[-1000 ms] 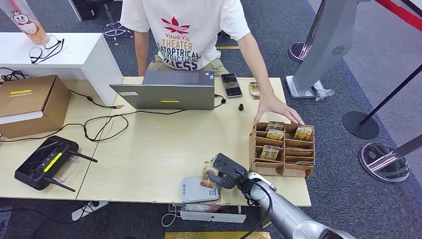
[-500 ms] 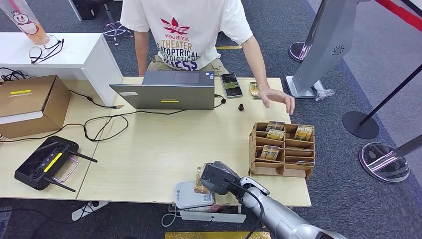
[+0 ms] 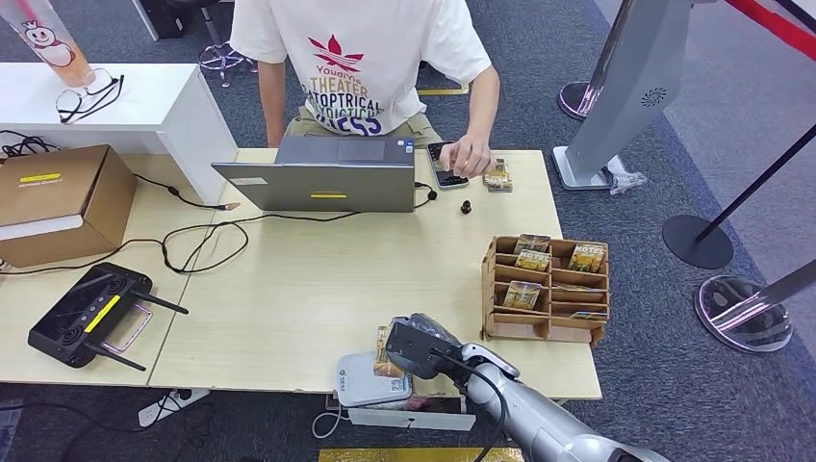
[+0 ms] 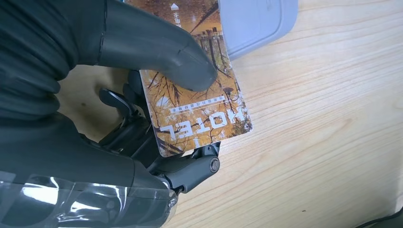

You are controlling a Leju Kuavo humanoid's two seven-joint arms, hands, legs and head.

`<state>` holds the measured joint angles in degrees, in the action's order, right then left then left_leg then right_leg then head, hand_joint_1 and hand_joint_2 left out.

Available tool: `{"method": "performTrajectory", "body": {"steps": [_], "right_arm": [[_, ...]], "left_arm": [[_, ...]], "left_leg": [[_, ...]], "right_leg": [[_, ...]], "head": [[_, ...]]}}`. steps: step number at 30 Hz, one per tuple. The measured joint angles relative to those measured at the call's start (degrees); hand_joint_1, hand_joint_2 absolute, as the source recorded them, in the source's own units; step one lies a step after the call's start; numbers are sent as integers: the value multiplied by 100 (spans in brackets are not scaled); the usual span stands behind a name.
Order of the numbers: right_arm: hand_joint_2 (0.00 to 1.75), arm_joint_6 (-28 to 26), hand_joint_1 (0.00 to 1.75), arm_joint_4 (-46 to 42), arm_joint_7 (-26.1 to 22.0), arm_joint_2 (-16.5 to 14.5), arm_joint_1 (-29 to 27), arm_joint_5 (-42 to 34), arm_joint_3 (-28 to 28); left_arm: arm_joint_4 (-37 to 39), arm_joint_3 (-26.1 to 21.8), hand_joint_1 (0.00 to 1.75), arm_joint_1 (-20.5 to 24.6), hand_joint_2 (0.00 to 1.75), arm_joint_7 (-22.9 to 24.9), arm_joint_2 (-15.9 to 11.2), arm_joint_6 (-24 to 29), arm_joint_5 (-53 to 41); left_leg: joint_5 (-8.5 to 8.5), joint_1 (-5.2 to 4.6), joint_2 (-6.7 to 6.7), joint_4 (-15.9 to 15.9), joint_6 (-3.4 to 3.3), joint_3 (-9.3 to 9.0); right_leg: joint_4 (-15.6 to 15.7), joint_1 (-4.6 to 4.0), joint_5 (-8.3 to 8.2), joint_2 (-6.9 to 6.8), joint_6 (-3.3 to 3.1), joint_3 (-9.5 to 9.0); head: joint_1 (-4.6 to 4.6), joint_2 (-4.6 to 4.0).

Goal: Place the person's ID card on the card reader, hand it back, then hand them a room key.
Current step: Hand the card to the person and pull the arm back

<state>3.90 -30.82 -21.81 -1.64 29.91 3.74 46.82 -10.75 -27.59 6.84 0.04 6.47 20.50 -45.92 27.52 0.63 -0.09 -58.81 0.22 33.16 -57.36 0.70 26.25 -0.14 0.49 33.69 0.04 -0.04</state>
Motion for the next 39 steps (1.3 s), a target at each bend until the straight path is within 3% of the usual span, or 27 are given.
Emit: {"method": "performTrajectory", "body": {"steps": [15, 39], "right_arm": [[175, 10, 175, -186, -239, 0, 3, -636, -164], [175, -425, 175, -2132, -362, 256, -151, -1025, -1496]], "left_arm": [[0, -1, 0, -3, 0, 0, 1, 0, 38], [0, 10, 0, -4, 0, 22, 16, -48, 11]], "left_leg": [[0, 0, 1, 0, 0, 2], [0, -1, 1, 0, 0, 2]], "right_leg": [[0, 0, 0, -1, 0, 0], [0, 0, 0, -1, 0, 3]], "head": [[0, 0], [0, 0]]}}
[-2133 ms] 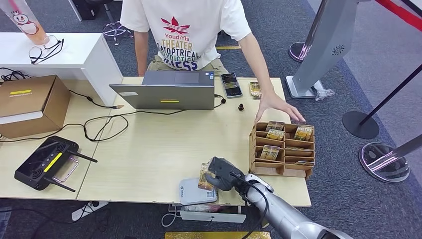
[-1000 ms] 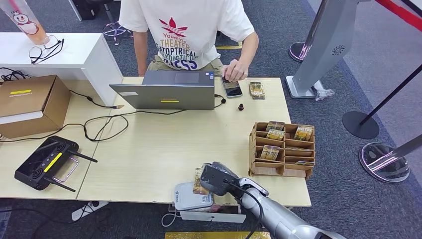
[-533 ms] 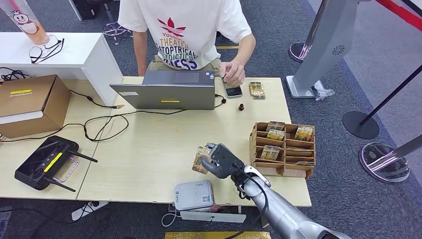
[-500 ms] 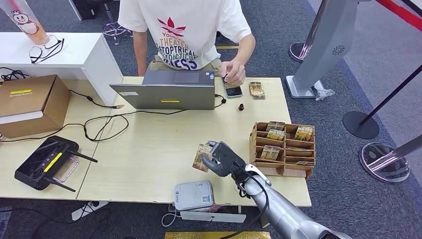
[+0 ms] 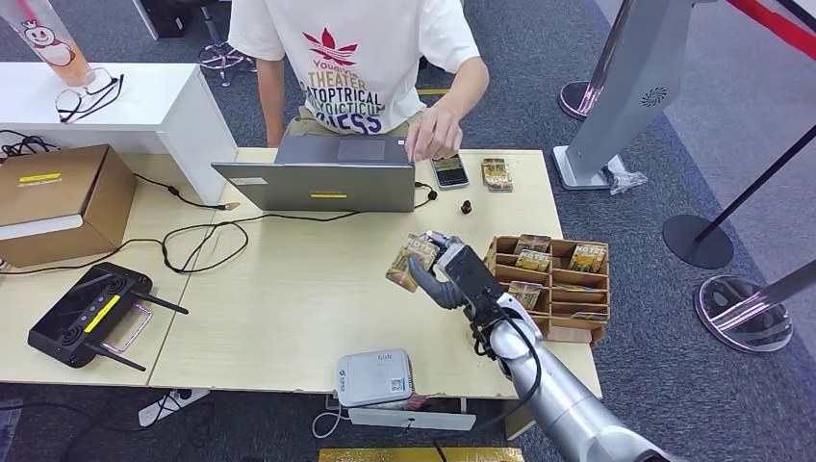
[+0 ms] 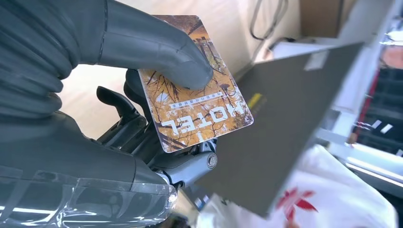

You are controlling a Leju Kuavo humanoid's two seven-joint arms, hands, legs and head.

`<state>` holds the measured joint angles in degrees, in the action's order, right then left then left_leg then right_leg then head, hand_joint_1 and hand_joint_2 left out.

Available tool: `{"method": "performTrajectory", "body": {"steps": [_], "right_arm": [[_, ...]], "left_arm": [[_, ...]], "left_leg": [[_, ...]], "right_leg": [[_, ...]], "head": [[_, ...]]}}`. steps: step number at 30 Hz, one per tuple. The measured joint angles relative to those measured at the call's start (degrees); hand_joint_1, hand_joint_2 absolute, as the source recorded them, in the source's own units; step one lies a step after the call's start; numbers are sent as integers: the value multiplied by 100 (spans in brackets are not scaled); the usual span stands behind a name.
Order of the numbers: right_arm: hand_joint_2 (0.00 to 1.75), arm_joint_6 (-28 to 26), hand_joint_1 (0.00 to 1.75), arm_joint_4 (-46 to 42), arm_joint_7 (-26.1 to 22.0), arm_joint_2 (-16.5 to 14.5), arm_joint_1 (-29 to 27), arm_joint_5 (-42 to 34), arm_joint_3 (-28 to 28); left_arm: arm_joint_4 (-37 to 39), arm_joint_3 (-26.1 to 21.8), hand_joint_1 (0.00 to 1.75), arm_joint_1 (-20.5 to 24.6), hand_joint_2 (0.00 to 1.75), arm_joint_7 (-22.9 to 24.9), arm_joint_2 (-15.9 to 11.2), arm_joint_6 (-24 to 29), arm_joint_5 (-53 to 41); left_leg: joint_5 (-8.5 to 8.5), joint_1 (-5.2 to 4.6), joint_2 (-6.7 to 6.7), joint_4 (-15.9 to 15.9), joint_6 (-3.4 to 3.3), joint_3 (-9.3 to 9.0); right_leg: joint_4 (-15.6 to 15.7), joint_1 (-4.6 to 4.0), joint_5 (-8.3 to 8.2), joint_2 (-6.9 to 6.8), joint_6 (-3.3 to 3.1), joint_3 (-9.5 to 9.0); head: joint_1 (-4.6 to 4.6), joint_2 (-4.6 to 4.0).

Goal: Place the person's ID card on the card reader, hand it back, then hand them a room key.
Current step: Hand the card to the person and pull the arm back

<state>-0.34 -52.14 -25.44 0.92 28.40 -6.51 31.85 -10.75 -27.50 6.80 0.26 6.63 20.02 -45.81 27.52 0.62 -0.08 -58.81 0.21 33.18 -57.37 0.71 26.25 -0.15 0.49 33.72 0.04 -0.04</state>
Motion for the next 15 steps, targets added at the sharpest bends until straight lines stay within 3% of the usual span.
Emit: {"method": "performTrajectory", "body": {"steps": [9, 15], "right_arm": [[175, -163, 175, -804, -92, 82, -64, 121, -438], [175, -198, 175, -1054, -60, 93, 199, 384, -678]], "left_arm": [[0, 27, 0, 10, 0, 4, 6, -9, -29], [0, 40, 0, 43, 0, 9, 14, -34, -48]], "left_leg": [[0, 0, 0, 0, 0, 1], [0, 0, 0, 0, 0, 0]], "right_leg": [[0, 0, 0, 0, 0, 0], [0, 0, 0, 0, 0, -1]], "head": [[0, 0], [-1, 0]]}}
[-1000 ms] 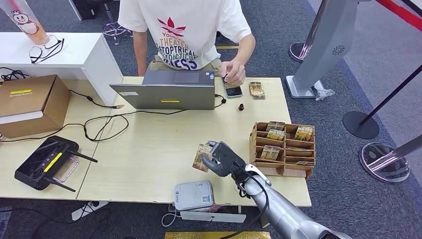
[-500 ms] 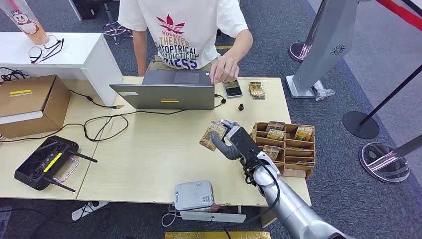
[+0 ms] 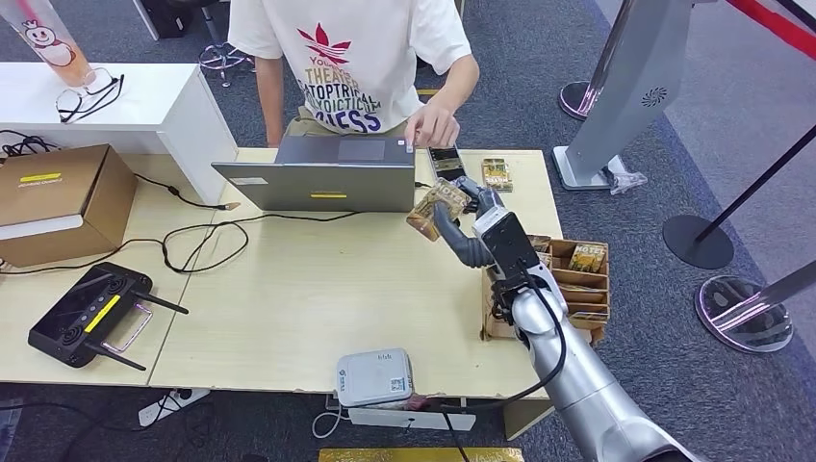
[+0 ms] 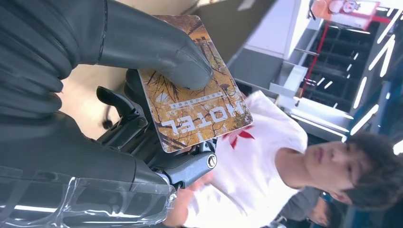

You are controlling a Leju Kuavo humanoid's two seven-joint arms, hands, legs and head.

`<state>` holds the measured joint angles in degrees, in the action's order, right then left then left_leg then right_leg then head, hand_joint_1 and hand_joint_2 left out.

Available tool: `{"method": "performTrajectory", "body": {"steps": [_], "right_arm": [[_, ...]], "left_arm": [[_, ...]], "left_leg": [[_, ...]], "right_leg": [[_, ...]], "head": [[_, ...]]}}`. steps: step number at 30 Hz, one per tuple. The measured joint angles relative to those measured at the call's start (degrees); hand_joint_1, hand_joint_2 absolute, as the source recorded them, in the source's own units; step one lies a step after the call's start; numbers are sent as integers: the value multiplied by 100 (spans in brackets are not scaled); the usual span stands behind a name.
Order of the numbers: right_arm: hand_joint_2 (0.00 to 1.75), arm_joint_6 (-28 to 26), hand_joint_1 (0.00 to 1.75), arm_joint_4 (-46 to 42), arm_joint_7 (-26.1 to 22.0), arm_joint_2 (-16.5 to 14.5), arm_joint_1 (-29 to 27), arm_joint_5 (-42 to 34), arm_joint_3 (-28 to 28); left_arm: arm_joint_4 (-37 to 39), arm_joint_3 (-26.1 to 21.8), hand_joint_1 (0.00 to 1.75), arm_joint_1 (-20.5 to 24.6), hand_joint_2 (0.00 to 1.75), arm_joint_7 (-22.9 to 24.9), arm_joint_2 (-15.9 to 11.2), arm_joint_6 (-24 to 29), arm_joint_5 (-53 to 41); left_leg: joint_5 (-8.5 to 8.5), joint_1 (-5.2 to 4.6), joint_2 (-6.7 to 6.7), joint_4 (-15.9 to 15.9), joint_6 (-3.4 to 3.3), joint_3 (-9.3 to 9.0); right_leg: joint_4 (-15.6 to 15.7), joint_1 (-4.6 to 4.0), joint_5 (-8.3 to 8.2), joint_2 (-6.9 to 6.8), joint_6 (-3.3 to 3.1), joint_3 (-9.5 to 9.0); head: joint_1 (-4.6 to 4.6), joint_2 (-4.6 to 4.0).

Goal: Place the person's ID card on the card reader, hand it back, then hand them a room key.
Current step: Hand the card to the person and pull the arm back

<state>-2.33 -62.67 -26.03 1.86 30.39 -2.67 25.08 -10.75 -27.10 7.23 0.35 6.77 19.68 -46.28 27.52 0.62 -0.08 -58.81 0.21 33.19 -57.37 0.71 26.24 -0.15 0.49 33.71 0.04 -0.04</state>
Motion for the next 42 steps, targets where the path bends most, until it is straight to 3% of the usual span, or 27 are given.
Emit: {"method": "performTrajectory", "body": {"steps": [5, 15, 29, 30, 32, 34, 36, 42], "right_arm": [[175, -68, 175, 66, -26, -1, 284, 145, -53], [175, -957, 175, 737, -50, -130, 985, 957, -34], [175, -1572, 175, 1674, -24, -418, 1649, 1612, 95], [175, -1627, 168, 1708, -25, -430, 1660, 1656, 112], [175, -1714, 119, 1764, -27, -452, 1668, 1723, 149], [175, -1761, 41, 1811, -30, -462, 1668, 1777, 177], [175, -1788, 3, 1853, -29, -465, 1667, 1821, 200], [175, -1806, 0, 1965, -22, -476, 1664, 1895, 280]], "left_arm": [[0, 3, 0, 4, 0, 3, 2, -5, 1], [0, 90, 0, 61, 0, 42, 48, -37, -108], [0, 146, 0, 157, 0, 110, 73, -67, -169], [0, 145, 0, 156, 0, 108, 73, -66, -169], [0, 145, 0, 156, 0, 104, 74, -63, -169], [0, 146, 0, 155, 0, 101, 75, -63, -169], [0, 145, 0, 153, 0, 92, 74, -63, -169], [0, 144, 0, 141, 0, 72, 74, -58, -162]], "left_leg": [[0, 0, 0, 0, 0, 1], [-1, 0, 2, 0, 0, 2], [-1, 0, 3, 0, 0, 4], [-1, 0, 3, 0, 0, 4], [-1, 0, 3, 0, 0, 4], [-1, 0, 3, 0, 0, 4], [-1, 0, 3, 0, 0, 3], [-1, 0, 3, 0, 0, 3]], "right_leg": [[-1, 0, 0, 0, 0, 0], [-1, 0, 0, -4, 0, 0], [-2, 0, -1, -3, -1, 0], [-2, 0, -1, -3, -1, 0], [-2, 0, -1, -4, -1, 0], [-2, 0, -1, -3, -1, 0], [-2, 0, -1, -3, -1, 0], [-2, 0, -1, -3, -1, 0]], "head": [[1, 0], [1, 0], [0, 0], [0, 0], [1, 0], [1, 0], [1, 0], [1, 0]]}}
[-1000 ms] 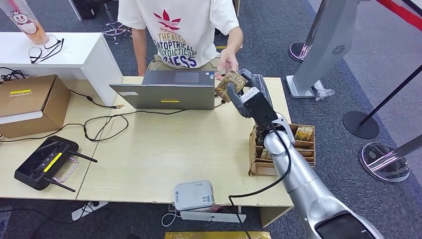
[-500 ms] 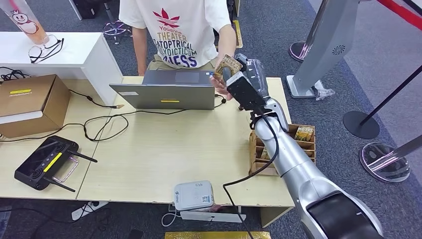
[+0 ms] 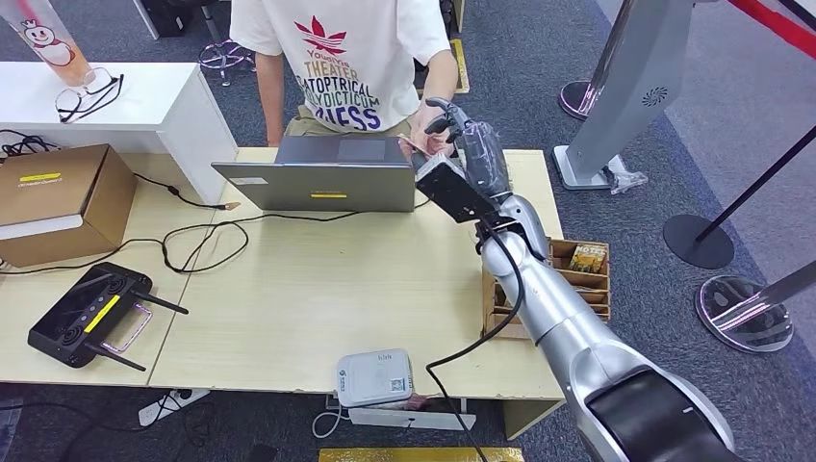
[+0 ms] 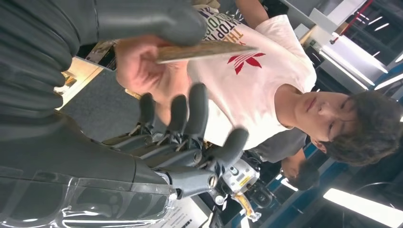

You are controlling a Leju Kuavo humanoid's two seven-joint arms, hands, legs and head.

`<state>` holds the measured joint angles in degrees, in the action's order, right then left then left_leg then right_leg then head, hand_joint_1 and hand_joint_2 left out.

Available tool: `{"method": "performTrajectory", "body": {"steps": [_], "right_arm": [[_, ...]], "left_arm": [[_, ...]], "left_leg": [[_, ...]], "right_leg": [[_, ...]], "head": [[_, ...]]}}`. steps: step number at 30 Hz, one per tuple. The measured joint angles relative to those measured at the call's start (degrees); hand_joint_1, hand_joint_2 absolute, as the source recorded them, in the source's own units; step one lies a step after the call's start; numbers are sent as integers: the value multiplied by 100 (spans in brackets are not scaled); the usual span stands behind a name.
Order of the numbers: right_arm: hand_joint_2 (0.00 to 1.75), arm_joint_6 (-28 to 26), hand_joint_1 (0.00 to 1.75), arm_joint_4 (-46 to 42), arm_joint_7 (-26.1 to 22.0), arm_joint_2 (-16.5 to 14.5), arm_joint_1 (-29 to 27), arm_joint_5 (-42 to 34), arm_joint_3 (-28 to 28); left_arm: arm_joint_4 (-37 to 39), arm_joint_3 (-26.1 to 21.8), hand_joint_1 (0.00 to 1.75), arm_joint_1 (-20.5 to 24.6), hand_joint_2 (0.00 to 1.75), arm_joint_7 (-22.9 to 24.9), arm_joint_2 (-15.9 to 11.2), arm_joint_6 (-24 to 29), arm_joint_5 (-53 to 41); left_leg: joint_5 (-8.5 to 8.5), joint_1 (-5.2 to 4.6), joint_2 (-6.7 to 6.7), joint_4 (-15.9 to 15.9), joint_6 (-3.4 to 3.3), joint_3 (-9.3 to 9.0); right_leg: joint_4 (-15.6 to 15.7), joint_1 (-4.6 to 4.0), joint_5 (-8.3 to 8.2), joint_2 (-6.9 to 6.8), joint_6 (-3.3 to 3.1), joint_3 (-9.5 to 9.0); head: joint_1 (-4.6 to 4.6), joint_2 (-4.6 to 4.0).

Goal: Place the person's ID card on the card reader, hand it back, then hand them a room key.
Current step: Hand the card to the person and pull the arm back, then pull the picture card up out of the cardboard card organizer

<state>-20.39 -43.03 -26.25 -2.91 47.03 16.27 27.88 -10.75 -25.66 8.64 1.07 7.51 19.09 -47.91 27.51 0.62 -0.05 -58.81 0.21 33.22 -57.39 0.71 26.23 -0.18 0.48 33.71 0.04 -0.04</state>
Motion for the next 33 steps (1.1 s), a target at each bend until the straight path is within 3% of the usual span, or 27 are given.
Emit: {"method": "performTrajectory", "body": {"steps": [21, 27, 33], "right_arm": [[175, -4, 0, 144, -19, -96, -10, 15, 97], [175, -85, 0, -305, -124, -70, -179, -25, 97], [175, -240, 0, -1058, -103, 149, -537, -6, 90]], "left_arm": [[0, -2, 0, -61, 0, -65, -1, 53, 86], [0, -2, 0, -91, 0, -116, -3, 79, 140], [0, -4, 0, -149, 0, -181, -8, 87, 184]], "left_leg": [[0, 0, 0, 0, 0, 0], [0, 0, -1, 0, 0, -1], [1, -1, -1, 0, 0, 0]], "right_leg": [[0, 0, 0, 0, 0, 0], [0, 0, 1, 0, 0, 3], [1, 0, 1, 1, 1, 4]], "head": [[0, 0], [-1, 0], [0, 0]]}}
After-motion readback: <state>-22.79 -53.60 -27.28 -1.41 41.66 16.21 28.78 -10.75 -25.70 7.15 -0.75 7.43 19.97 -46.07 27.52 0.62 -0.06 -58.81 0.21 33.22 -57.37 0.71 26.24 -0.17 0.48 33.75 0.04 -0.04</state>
